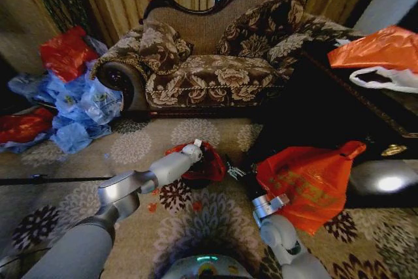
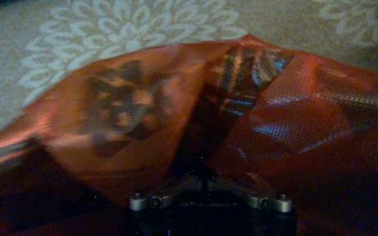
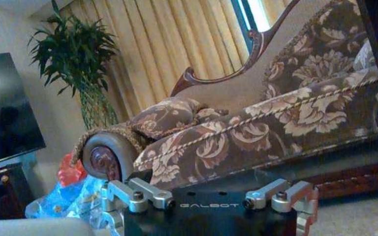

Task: Place a garbage bag over the trash bin.

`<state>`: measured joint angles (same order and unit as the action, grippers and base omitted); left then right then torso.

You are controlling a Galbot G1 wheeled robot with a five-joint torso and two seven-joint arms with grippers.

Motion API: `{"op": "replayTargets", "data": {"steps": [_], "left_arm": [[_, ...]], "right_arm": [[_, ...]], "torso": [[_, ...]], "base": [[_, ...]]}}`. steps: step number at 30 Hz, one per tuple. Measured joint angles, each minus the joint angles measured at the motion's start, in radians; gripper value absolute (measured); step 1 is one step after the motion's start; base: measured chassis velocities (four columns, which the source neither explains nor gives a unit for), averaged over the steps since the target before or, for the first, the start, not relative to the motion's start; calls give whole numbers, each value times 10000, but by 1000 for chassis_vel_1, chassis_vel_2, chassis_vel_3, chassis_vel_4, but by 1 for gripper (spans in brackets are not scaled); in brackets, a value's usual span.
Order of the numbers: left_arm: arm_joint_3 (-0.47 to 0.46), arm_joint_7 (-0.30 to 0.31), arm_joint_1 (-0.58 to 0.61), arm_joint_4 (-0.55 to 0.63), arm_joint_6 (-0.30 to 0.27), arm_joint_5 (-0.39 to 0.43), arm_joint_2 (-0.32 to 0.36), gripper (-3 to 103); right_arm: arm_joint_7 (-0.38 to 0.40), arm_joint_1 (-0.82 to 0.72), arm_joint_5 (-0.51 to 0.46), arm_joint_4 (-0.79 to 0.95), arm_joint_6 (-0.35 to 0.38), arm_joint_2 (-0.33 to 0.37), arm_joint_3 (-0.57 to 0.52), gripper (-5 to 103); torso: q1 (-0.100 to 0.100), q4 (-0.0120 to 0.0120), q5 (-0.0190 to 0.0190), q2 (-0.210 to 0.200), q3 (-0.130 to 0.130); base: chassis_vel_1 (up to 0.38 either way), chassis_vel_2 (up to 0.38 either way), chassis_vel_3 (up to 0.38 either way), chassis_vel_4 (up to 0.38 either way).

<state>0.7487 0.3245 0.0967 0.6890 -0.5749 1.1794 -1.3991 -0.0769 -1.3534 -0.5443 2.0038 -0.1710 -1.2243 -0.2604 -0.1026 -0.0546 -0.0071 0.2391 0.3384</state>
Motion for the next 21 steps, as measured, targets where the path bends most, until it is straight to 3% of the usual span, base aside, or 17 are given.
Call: {"op": "replayTargets", "data": {"steps": [4, 12, 17, 21], "left_arm": [[87, -587, 145, -1026, 562, -604, -545, 0], [44, -1319, 581, -1715, 653, -1140, -914, 0], [-244, -1375, 716, -1745, 433, -1151, -968, 0], [-646, -958, 730, -1427, -80, -765, -918, 0]], "right_arm": [[-5, -121, 7, 0, -25, 9, -10, 100], [-43, -387, 34, 49, -92, 108, -84, 100], [-34, -412, 33, 105, -92, 131, -90, 100], [-23, -454, 40, 121, -93, 122, -105, 100]], "torso": [[0, -1, 0, 0, 0], [0, -1, 0, 2, 0], [0, 1, -1, 2, 1], [0, -1, -1, 3, 0]], "base": [[0, 0, 0, 0], [0, 0, 0, 0], [0, 0, 0, 0], [0, 0, 0, 0]]}}
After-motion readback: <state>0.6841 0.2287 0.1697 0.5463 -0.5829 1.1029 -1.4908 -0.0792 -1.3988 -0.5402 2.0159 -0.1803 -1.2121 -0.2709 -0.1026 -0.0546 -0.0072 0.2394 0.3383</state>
